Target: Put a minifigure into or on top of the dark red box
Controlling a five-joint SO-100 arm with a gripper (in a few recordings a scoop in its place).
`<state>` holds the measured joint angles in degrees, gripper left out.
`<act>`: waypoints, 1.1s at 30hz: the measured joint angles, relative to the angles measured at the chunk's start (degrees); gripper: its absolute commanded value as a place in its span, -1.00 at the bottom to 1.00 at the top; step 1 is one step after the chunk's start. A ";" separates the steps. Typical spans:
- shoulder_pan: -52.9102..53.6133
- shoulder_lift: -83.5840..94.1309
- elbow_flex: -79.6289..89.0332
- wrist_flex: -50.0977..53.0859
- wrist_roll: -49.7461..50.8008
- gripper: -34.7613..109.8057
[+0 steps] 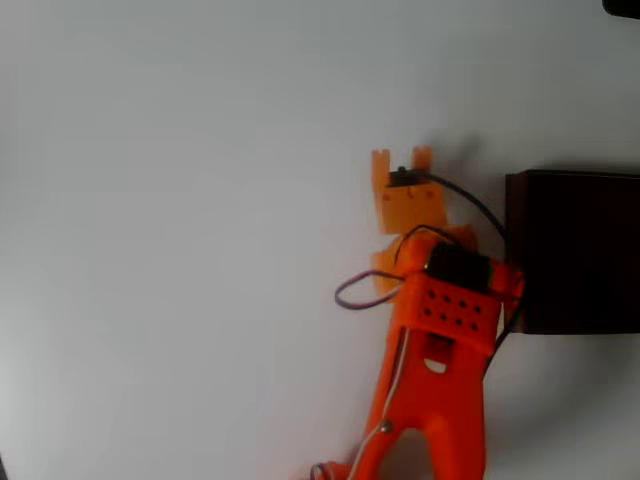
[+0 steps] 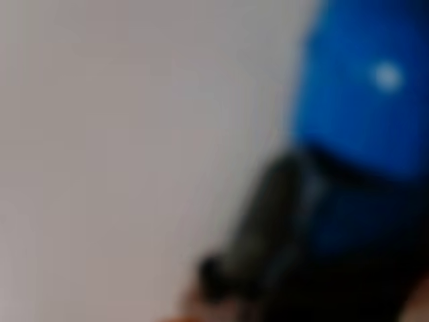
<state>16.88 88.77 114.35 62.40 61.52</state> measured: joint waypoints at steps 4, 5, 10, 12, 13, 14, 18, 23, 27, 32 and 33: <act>-0.18 -0.79 -0.09 -0.70 0.88 -0.26; -0.62 -0.88 -0.18 -1.41 0.88 -0.28; -0.70 -2.46 -0.70 -1.85 0.79 -0.36; -0.97 -2.64 -1.05 -2.20 0.79 -0.45; -0.97 -2.81 -1.14 -2.20 0.79 -0.48; -0.97 -2.81 -1.14 -2.11 0.79 -0.51; -0.88 -3.60 -2.02 -1.76 0.79 -0.51; -0.97 -3.96 -4.57 1.58 -1.14 -0.51; 2.99 -0.88 -10.11 8.35 -8.44 -0.51; 14.41 2.20 -24.43 20.21 -20.65 -0.51; 16.70 2.20 -27.77 21.53 -22.59 -0.51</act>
<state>33.57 90.97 86.57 83.94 38.94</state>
